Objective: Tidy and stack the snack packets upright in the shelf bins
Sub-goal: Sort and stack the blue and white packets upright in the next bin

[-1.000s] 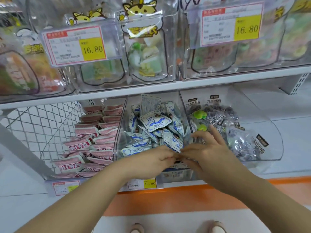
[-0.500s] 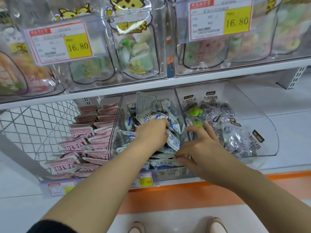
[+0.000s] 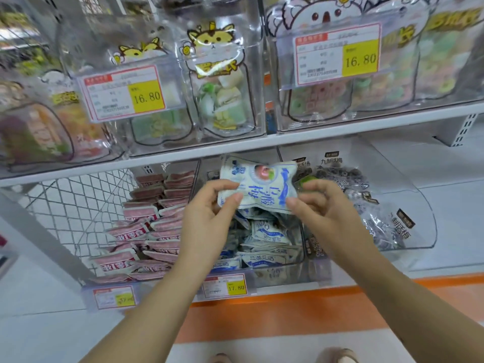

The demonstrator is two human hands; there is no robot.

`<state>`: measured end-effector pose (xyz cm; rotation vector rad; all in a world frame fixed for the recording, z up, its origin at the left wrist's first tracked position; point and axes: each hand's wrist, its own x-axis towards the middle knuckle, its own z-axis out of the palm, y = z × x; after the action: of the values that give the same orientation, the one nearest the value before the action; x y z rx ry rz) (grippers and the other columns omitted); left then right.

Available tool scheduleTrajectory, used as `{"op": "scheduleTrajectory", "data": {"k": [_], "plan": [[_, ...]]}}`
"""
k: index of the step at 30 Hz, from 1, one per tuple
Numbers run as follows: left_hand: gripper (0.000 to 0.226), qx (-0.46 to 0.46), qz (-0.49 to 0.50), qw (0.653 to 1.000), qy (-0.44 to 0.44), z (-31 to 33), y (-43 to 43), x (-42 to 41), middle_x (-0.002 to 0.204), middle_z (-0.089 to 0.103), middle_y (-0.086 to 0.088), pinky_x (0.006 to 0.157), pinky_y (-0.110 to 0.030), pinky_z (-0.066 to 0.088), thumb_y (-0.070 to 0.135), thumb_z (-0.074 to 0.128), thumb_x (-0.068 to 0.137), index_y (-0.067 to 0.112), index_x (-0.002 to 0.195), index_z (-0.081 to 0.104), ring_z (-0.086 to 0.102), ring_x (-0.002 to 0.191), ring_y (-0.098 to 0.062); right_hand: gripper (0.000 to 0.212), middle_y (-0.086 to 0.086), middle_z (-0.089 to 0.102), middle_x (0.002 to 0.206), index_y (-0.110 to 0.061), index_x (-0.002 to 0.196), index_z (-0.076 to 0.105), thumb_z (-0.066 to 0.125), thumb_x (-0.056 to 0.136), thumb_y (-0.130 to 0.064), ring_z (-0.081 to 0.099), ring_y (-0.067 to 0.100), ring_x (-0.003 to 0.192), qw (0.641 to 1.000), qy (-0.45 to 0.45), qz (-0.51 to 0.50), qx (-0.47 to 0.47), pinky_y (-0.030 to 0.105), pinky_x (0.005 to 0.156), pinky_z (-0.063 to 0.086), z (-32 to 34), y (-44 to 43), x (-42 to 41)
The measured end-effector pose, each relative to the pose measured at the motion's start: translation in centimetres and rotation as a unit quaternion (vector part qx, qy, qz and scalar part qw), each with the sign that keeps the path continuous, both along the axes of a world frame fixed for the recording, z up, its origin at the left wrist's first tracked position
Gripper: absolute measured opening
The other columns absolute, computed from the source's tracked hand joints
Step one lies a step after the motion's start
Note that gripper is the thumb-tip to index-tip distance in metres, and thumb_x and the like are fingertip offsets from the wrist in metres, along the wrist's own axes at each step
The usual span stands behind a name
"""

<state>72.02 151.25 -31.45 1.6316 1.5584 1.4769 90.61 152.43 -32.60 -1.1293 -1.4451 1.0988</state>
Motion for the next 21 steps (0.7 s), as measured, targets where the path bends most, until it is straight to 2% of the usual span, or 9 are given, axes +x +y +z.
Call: {"op": "scheduleTrajectory", "data": {"k": [2,4,6,8,11,13,15,18,21], "plan": [[0.015,-0.014,-0.04,0.999,0.019,-0.2,0.2,0.7,0.063,0.052,0.01,0.054,-0.028,0.035,0.022,0.067,0.085,0.034,0.08,0.06,0.04,0.055,-0.011,0.055,-0.002,0.072,0.099,-0.017,0.117,0.052,0.07,0.071,-0.042,0.068,0.012,0.091,0.996,0.077,0.013,-0.054,0.036,0.081,0.055,0.1,0.1,-0.4],[0.014,-0.053,-0.093,0.994,0.031,-0.1,0.7,0.9,0.064,0.055,0.018,0.058,-0.017,0.039,0.02,0.067,0.085,0.03,0.079,0.058,0.046,0.058,-0.003,0.032,-0.002,0.072,0.099,-0.018,0.108,0.059,0.07,0.08,-0.029,0.069,0.015,0.091,0.997,0.066,-0.03,-0.036,0.045,0.082,0.055,0.2,0.3,-0.6],[0.014,-0.092,-0.118,0.988,0.028,0.4,1.6,0.3,0.07,0.063,0.018,0.066,-0.014,0.043,0.018,0.065,0.086,0.028,0.083,0.057,0.057,0.067,0.002,0.018,-0.004,0.072,0.092,-0.02,0.097,0.061,0.069,0.082,-0.025,0.069,0.015,0.084,0.994,0.031,-0.101,0.007,0.044,0.076,0.056,0.3,0.6,-0.5],[0.014,-0.1,-0.096,0.983,0.123,0.5,2.7,-0.8,0.079,0.067,0.013,0.07,-0.015,0.047,0.018,0.064,0.087,0.029,0.083,0.058,0.061,0.075,0.002,0.014,-0.006,0.07,0.087,-0.02,0.092,0.06,0.069,0.083,-0.026,0.067,0.013,0.079,0.988,-0.002,-0.15,0.036,0.041,0.071,0.056,0.5,0.8,-0.2],[0.008,-0.166,-0.128,0.907,0.366,0.2,4.1,-1.0,0.083,0.068,0.016,0.081,-0.024,0.051,0.022,0.064,0.088,0.029,0.088,0.067,0.063,0.079,0.0,0.012,-0.006,0.069,0.084,-0.02,0.091,0.06,0.068,0.083,-0.024,0.066,0.011,0.076,0.983,-0.007,-0.177,0.048,0.039,0.068,0.056,0.5,0.9,0.4],[0.007,-0.224,-0.149,0.851,0.452,-0.2,4.8,-0.3,0.083,0.069,0.013,0.078,-0.024,0.05,0.03,0.065,0.087,0.027,0.089,0.071,0.063,0.079,-0.005,0.011,-0.002,0.069,0.084,-0.017,0.091,0.059,0.067,0.084,-0.023,0.064,0.006,0.071,0.982,0.004,-0.185,0.045,0.029,0.062,0.056,0.5,1.0,0.9],[0.021,-0.285,-0.145,0.808,0.495,-0.3,5.7,0.6,0.089,0.069,0.003,0.07,-0.024,0.046,0.038,0.064,0.087,0.02,0.093,0.073,0.061,0.082,-0.014,0.011,-0.002,0.068,0.083,-0.013,0.091,0.059,0.066,0.085,-0.02,0.061,-0.002,0.064,0.98,0.014,-0.193,0.046,0.011,0.051,0.046,0.5,1.1,1.3],[0.032,-0.352,-0.135,0.768,0.517,-0.7,6.9,1.9,0.096,0.066,-0.006,0.071,-0.028,0.045,0.039,0.062,0.087,0.012,0.103,0.069,0.059,0.087,-0.022,0.013,-0.001,0.069,0.084,-0.01,0.093,0.06,0.066,0.086,-0.019,0.063,0.0,0.066,0.981,0.039,-0.188,0.035,0.008,0.049,0.044,0.4,1.2,1.7],[0.03,-0.369,-0.101,0.761,0.524,-1.6,7.3,3.0,0.09,0.061,-0.002,0.074,-0.032,0.045,0.04,0.063,0.086,0.014,0.102,0.068,0.057,0.087,-0.023,0.013,-0.001,0.069,0.085,-0.011,0.093,0.06,0.066,0.086,-0.02,0.063,0.004,0.067,0.982,0.04,-0.181,0.032,0.009,0.047,0.044,0.3,1.3,1.9]]}}
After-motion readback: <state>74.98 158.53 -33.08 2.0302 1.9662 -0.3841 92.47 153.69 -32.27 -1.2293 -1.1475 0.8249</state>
